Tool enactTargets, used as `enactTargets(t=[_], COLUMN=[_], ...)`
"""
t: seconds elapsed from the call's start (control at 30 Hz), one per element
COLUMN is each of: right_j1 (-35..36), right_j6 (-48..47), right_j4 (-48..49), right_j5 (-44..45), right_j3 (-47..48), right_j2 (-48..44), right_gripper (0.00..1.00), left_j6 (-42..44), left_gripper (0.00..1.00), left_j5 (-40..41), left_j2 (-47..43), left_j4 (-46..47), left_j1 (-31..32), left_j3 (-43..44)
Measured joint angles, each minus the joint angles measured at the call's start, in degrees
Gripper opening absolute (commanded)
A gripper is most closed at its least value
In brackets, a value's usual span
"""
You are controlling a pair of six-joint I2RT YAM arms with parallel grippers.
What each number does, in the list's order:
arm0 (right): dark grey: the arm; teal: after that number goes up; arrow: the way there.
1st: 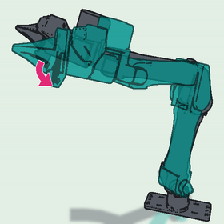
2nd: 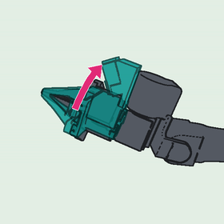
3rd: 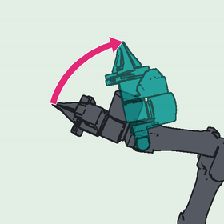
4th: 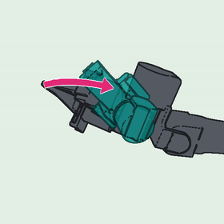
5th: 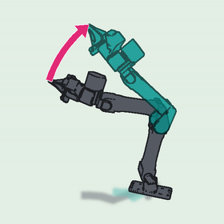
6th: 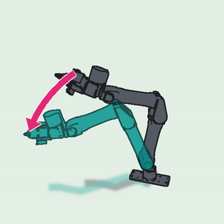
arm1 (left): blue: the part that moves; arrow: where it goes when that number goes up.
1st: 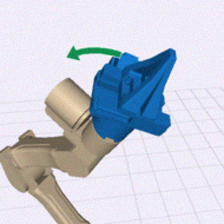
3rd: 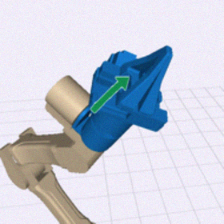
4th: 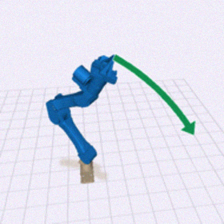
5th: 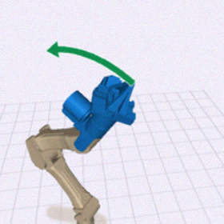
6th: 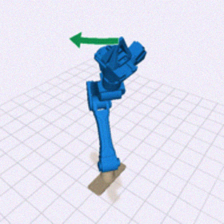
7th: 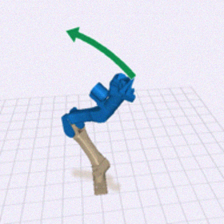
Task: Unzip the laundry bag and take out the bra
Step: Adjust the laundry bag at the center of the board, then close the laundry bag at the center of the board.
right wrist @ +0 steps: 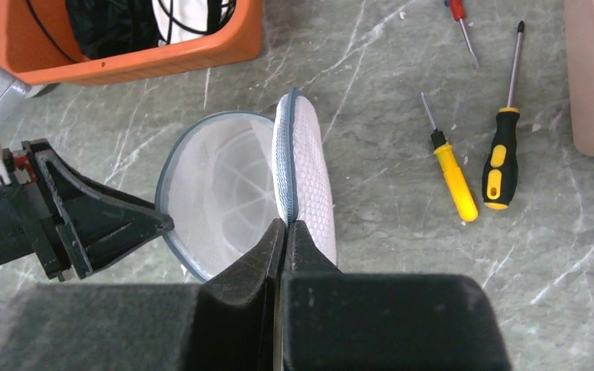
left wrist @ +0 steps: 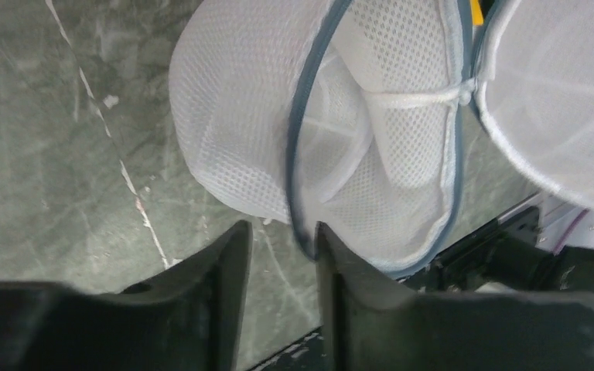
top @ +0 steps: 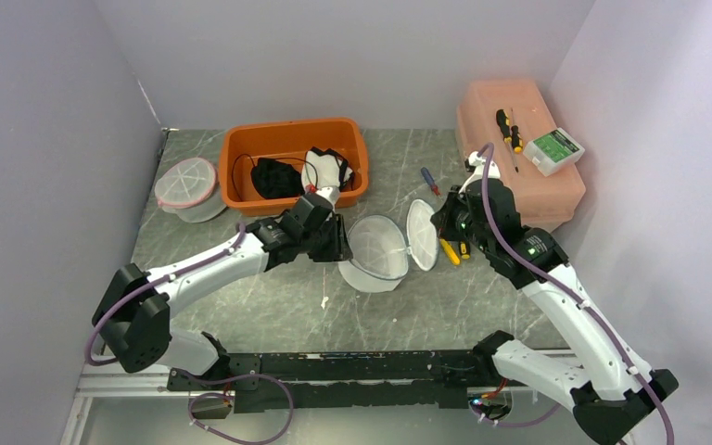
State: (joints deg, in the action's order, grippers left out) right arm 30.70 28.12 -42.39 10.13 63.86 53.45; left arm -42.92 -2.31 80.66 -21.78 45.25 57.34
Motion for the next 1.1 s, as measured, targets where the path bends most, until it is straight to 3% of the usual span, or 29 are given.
enactTargets(t=[0.07, 0.17, 0.27, 0.43, 0.63, 0.9, 1.1], right_j1=[0.0, 0.0, 0.0, 0.2, 0.6, 0.7, 0.7], right_j6=[0.9, 2.5, 4.1, 7.1, 10.5, 13.8, 15.1], right_j4=[0.0, 0.5, 1.3, 3.1, 4.9, 6.1, 6.5], right_j5=[0.3, 0.2, -0.2, -0.8, -1.7, -1.8, -2.3], right_j3=[-0.3, -0.5, -0.6, -0.6, -0.6, -1.1, -1.7], right_j2=[0.2, 1.0, 2.3, 4.5, 6.2, 6.5, 6.5], right_gripper=[0.00, 0.00, 0.00, 0.00, 0.00, 0.00, 0.00], left_j6=[-0.1, 0.3, 1.7, 6.2, 12.7, 19.1, 19.8], left_gripper=[0.66, 0.75, 0.93, 0.94, 0.94, 0.94, 0.87], left_j5=[0.0, -0.3, 0.2, 3.9, 7.5, 13.5, 17.0], left_j2=[-0.2, -1.4, -3.0, -6.0, -7.6, -0.2, 6.6], left_j4=[0.0, 0.0, 0.2, 7.0, 22.8, 32.9, 34.3], left_j1=[0.0, 0.0, 0.9, 7.3, 14.8, 18.8, 19.1], left_j3=[0.2, 0.3, 1.5, 1.8, -1.9, 0.3, 3.9])
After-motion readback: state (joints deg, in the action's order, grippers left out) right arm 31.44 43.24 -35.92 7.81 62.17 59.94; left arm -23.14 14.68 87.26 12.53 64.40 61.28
